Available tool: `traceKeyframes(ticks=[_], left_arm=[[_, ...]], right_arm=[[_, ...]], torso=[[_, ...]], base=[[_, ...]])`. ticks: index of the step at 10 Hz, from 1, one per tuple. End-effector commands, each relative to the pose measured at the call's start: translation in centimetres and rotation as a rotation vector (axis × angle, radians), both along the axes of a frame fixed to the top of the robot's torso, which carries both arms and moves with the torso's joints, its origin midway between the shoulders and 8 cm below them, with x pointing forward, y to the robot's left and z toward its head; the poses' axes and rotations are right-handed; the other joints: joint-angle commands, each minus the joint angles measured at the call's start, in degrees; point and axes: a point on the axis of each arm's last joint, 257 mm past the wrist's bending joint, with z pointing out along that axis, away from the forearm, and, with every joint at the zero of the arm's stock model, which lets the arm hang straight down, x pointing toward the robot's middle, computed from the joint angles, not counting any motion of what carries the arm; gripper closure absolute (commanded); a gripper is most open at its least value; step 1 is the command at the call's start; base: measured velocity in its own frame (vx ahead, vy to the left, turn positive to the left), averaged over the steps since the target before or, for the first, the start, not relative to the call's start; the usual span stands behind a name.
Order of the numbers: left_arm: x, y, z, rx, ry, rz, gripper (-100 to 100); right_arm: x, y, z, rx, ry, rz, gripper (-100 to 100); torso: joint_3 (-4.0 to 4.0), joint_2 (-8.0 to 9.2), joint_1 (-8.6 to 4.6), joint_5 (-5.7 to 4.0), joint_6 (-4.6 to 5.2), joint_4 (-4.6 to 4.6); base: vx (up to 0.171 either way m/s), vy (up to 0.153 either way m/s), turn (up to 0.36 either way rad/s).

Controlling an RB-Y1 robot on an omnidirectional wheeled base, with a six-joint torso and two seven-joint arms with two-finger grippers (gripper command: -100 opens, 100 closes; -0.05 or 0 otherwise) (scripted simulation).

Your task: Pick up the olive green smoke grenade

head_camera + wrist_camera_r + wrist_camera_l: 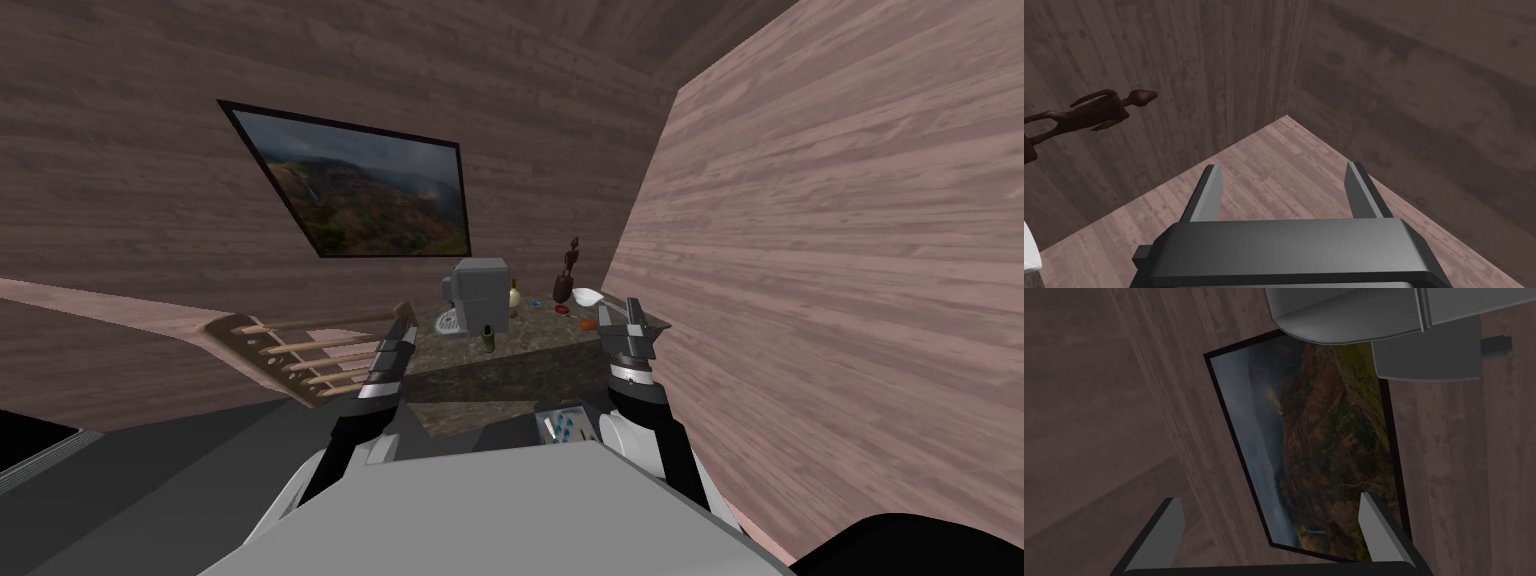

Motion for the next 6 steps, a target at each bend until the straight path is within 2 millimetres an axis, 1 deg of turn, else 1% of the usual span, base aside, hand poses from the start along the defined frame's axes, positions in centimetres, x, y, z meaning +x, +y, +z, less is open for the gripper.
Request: traceKeyframes(ticks=[1, 3, 6], left_arm=[[0.5, -0.2, -1.6, 0.061, 0.032, 0.005, -100], [1.0, -0.4, -3.4, 0.136, 0.073, 0.018, -100], [1.7, -0.3, -6.5, 0.252, 0.134, 0.046, -100]], right_arm=[[0.0, 0.0, 0.0, 0.000, 0.000, 0.000, 0], [0.0, 0.0, 0.0, 0.000, 0.000, 0.000, 0], [0.0, 0.0, 0.0, 0.000, 0.000, 0.000, 0]], torso=[[0.00, 0.00, 0.00, 0.00, 0.00, 0.00], [-0.04, -0.07, -0.04, -0.01, -0.01, -0.02], [-0.09, -0.15, -0.03, -0.01, -0.01, -0.03]], base=[[-0.081, -0.048, 0.047], [-0.084, -0.063, 0.060], [-0.059, -0.055, 0.083]])
